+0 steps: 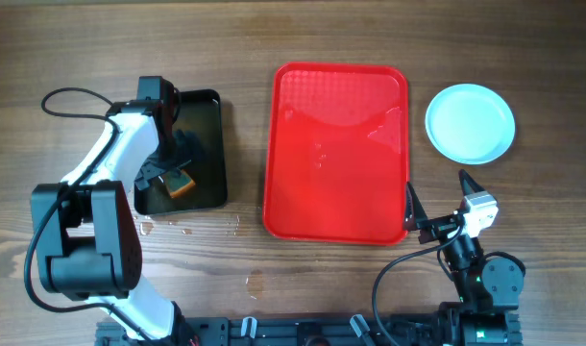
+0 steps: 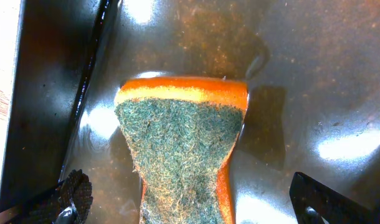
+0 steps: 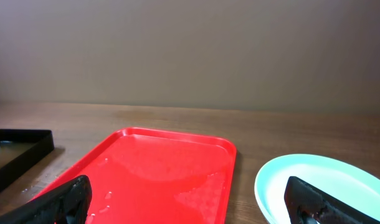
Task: Clean dirty plates on tray and stack at the side
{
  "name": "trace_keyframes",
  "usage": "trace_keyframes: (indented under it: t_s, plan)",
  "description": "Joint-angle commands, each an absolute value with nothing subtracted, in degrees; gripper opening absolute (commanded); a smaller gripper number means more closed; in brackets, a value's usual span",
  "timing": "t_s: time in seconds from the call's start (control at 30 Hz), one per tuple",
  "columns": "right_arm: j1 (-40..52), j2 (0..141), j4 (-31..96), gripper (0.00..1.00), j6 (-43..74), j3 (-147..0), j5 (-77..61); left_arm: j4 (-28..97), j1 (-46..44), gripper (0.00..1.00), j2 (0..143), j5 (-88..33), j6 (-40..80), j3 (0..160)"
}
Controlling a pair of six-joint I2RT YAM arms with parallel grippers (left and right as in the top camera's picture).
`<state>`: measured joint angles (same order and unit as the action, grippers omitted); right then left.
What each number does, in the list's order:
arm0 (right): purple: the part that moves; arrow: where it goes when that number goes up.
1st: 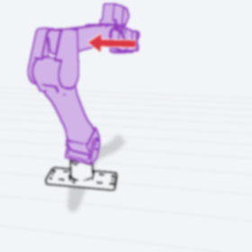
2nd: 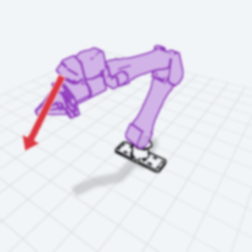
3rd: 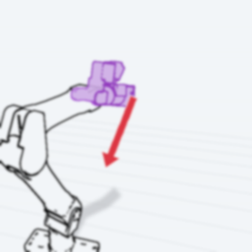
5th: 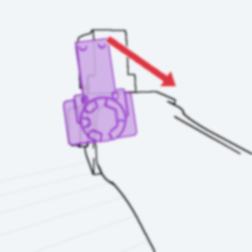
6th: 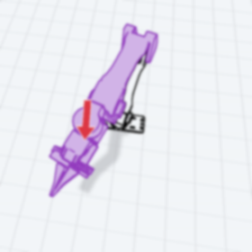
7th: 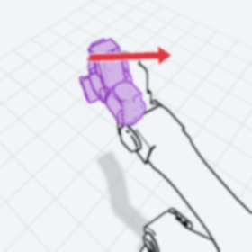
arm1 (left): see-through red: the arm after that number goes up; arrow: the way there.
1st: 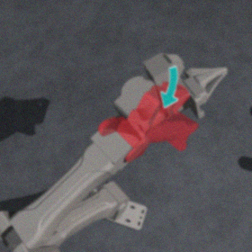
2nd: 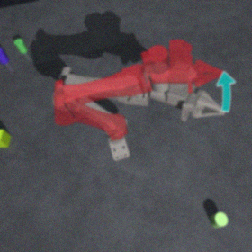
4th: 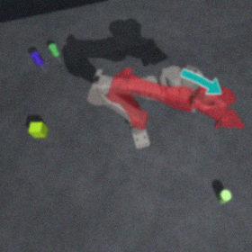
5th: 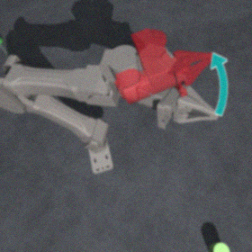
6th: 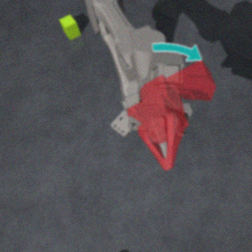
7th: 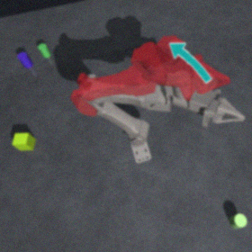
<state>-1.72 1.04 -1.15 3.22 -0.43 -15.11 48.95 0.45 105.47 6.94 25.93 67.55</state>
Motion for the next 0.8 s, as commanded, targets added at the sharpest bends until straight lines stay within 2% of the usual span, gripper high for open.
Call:
trace_keyframes:
  t_s: [0.0,0.33,0.6,0.7,0.77]
  plan:
    - [-1.9,0.6,-1.2,1.0,4.1,-0.3,-14.1,48.8,0.6,1.0,105.0,6.5,25.8,67.5]
    - [-1.9,0.6,-1.2,1.0,4.0,-0.3,-14.1,48.4,-0.5,1.0,102.4,6.5,25.8,66.7]
    - [-1.9,0.6,-1.2,1.0,4.1,-0.3,-14.1,48.2,-14.7,1.0,80.7,6.5,25.8,57.9]
    - [-1.9,0.6,-1.2,1.0,4.1,-0.3,-14.1,48.2,-19.5,1.0,70.1,12.4,25.8,54.1]
    - [-1.9,0.6,-1.2,1.0,4.1,-0.3,-14.1,46.7,-19.7,1.0,62.2,15.1,25.8,51.0]
